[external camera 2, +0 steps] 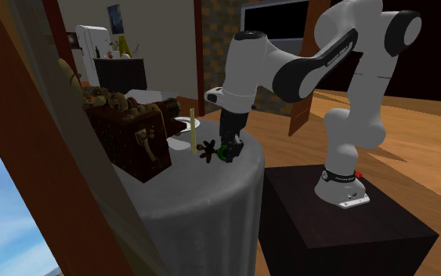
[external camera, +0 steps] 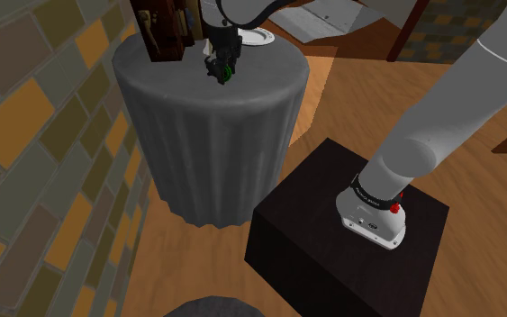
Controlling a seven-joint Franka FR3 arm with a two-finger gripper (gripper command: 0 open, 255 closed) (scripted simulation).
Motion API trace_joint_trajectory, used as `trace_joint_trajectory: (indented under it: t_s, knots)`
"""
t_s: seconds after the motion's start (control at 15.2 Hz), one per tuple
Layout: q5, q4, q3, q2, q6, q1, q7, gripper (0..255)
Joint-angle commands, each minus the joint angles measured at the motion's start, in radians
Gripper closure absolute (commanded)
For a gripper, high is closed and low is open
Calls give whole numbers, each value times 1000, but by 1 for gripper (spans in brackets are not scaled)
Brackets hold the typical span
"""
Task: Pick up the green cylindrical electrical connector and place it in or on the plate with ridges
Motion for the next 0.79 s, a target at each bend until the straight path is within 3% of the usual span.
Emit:
trace_joint_trajectory:
  t_s: [0.0, 0.4, 0.73]
  knots:
    - [0, 0, 0, 0, 0, 0, 0, 255]
    - [0, 0, 0, 0, 0, 0, 0, 255]
    - [13, 49, -2, -17, -64, 1, -19, 255]
